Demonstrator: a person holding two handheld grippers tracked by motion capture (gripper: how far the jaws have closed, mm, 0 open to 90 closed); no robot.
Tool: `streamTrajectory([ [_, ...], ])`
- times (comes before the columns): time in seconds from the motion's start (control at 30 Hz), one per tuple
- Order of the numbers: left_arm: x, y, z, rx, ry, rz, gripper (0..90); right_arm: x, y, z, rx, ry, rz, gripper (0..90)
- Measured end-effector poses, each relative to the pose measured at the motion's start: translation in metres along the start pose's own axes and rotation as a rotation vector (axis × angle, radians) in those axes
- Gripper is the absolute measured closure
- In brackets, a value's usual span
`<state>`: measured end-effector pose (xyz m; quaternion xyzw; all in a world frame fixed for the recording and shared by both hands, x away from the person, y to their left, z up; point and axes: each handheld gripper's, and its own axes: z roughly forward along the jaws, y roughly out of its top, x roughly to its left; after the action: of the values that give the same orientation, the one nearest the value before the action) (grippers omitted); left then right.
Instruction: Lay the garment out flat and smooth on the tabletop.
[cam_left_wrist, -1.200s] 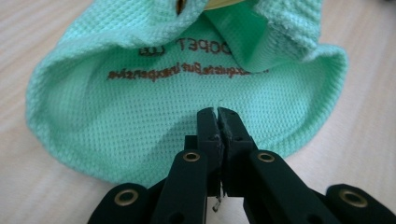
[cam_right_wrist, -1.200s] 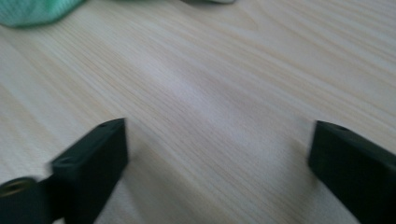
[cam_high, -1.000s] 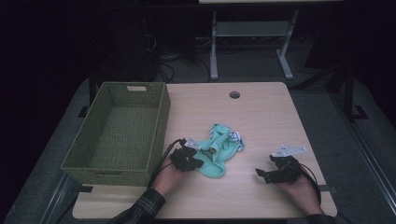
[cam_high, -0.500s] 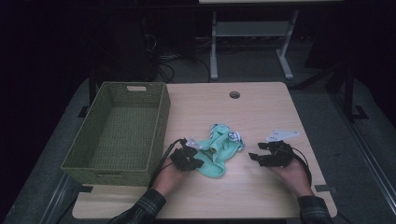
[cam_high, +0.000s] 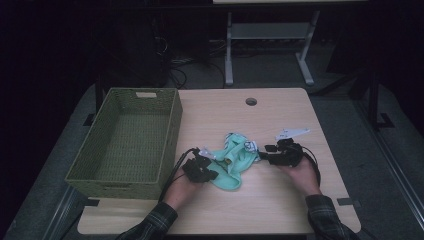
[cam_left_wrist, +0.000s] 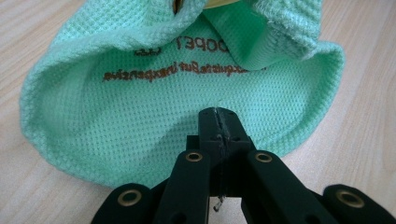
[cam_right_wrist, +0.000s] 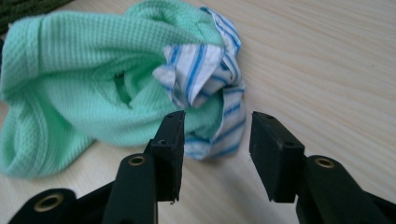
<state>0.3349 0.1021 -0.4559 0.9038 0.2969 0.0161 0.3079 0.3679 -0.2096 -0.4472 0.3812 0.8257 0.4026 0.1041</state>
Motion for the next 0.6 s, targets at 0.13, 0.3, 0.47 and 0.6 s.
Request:
streamTrajectory([
  [0.13, 0.000, 0.001, 0.000, 0.003, 0.004, 0.003, 89.3, -0.003, 0.006, 0.012, 0.015, 0.015, 0.003, 56.7],
  [0.3, 0.000, 0.001, 0.000, 0.003, 0.001, 0.000, 89.2, -0.006, 0.010, 0.024, 0.032, 0.025, 0.018, 59.0],
  [0.47, 0.000, 0.001, 0.001, -0.003, -0.005, -0.014, 89.2, -0.008, 0.010, 0.033, 0.035, 0.035, 0.037, 59.1],
  [0.6, 0.002, 0.001, 0.001, -0.001, -0.012, -0.012, 89.3, -0.008, 0.010, 0.043, 0.053, 0.034, 0.020, 63.2],
])
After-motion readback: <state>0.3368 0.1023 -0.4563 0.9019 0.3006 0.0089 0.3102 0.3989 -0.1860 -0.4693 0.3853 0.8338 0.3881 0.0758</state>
